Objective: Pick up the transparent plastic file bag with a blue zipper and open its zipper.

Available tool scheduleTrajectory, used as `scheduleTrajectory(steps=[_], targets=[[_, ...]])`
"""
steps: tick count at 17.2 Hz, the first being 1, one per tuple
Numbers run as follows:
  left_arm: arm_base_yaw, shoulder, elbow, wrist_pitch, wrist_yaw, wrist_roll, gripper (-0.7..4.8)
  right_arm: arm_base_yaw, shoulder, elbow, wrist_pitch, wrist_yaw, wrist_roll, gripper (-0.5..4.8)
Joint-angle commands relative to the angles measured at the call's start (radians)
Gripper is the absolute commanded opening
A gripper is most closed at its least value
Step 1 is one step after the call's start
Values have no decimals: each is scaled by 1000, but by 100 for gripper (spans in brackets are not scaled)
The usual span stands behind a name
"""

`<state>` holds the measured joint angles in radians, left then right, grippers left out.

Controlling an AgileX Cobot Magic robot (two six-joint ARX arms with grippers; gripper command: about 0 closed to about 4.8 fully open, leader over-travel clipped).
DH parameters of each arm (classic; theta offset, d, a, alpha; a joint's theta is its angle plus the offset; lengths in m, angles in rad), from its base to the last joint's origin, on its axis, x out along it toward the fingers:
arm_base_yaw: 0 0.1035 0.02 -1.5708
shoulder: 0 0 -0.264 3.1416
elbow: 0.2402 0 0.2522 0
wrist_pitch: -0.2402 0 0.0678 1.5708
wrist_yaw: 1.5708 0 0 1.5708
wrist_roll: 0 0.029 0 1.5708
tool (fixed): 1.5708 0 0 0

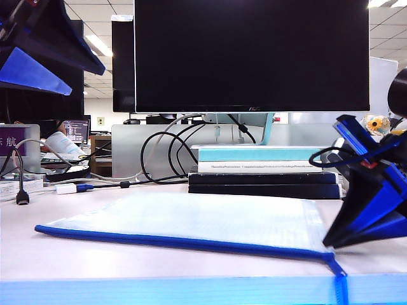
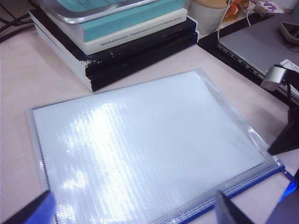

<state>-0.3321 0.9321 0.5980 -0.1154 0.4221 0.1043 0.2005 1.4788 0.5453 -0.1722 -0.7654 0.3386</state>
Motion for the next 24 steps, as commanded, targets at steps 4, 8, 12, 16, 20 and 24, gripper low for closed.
scheduleTrajectory(steps=[4,8,12,16,20,24], targets=[[-7,-6,5,10,53,-8,479,0,-4,16,336,-186,269,-6],[-94,-34,5,-3,-52,-16,479,0,-9,49,578,-252,468,-6],[-320,-87,5,28,-443,-9,479,5,-22,96,822,-288,664,-6],[-531,-89,5,186,-542,-128,479,94,-24,173,939,-286,762,-6],[-629,-70,5,223,-573,-245,479,206,-20,245,934,-234,738,-6],[-739,-67,5,264,-614,-324,479,208,-18,290,909,-220,727,-6]])
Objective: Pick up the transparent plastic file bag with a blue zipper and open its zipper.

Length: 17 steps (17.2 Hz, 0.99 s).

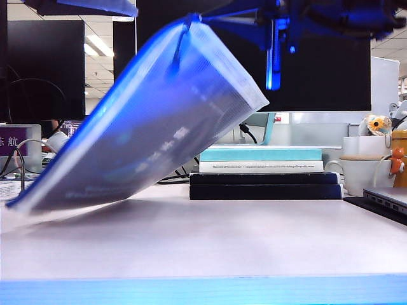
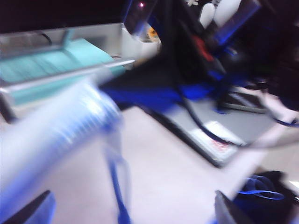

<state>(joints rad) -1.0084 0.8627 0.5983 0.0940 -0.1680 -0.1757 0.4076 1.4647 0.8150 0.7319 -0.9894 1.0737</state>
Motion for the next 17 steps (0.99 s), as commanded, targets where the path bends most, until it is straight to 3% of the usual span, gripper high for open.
scheduleTrajectory(steps=[1,2,7,8,11,15,16,17], targets=[[-93,10,5,80,-86,-46,479,1,-4,22,5,4,-6,-6],[-97,31,4,89,-158,-42,479,18,-4,22,6,4,0,-6],[-98,224,5,214,-132,-71,475,43,-5,24,6,-2,22,-6],[-98,237,5,220,-175,-63,434,43,-5,24,5,-16,23,-6],[-95,239,5,262,-301,-1,422,43,-5,24,5,-26,23,-6],[-57,295,5,359,-271,8,419,50,-8,24,82,-46,112,-6],[-57,309,5,373,-258,8,388,51,-9,24,89,-46,113,-6],[-57,323,5,374,-254,14,199,51,-9,24,86,-62,120,-6]])
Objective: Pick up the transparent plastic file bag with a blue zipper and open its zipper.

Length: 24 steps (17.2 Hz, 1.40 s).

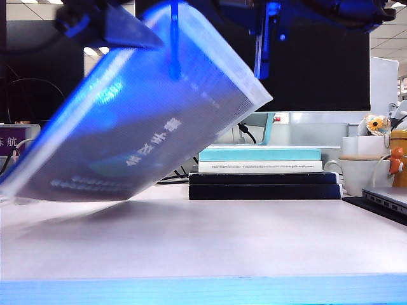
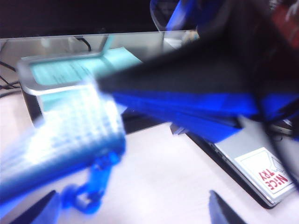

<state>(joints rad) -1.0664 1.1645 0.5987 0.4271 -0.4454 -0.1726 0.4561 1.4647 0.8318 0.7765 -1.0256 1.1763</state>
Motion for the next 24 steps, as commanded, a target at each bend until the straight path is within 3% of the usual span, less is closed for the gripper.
scheduleTrajectory(steps=[1,5,10,15,19,21,23,24], targets=[[1,21,5,38,22,35,108,3,-9,6,40,-35,17,-6],[1,19,5,42,19,109,-6,3,-9,6,34,-50,2,-6],[16,3,5,-32,-8,146,-6,-12,-9,6,27,-123,-22,-6],[17,-100,6,-67,-57,230,-6,-22,-9,5,-113,-154,-138,-6],[17,-113,6,-127,-55,228,-6,-22,-9,5,-133,-200,-163,-4],[17,-116,7,-206,-40,225,-6,-26,-9,5,-22,-346,-239,77],[17,-146,11,-233,-41,266,-6,-35,-9,5,43,-389,-246,166],[27,-174,22,-254,-41,293,-6,-42,-9,5,71,-391,-258,176]])
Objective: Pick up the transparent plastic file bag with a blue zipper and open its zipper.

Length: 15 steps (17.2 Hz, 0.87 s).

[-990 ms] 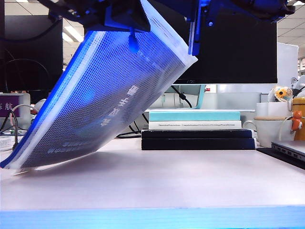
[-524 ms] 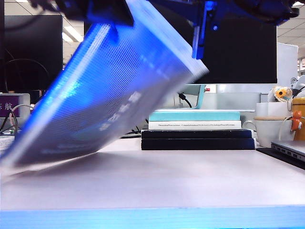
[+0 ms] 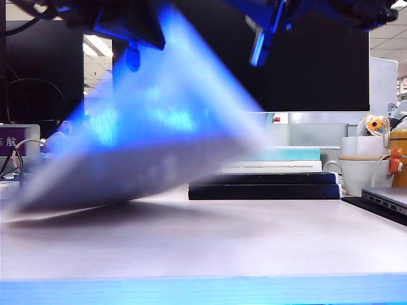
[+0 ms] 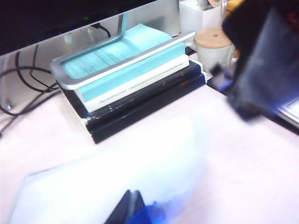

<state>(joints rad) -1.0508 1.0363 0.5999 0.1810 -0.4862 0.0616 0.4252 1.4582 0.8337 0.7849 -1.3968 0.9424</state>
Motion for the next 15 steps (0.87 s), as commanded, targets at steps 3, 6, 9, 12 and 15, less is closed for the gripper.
scheduleTrajectory(steps=[3,6,9,12,15], targets=[[64,-87,68,-99,57,89,-6,-19,-3,2,92,-45,-169,195],[115,-92,107,-145,189,76,-6,-18,-2,2,61,17,-305,247],[139,-92,150,-208,291,58,-6,-25,-2,2,-94,119,-538,338],[139,-91,175,-213,334,69,-6,-23,-2,2,-298,194,-794,376],[157,-90,198,-247,377,77,-6,-23,-2,2,-370,195,-911,378]])
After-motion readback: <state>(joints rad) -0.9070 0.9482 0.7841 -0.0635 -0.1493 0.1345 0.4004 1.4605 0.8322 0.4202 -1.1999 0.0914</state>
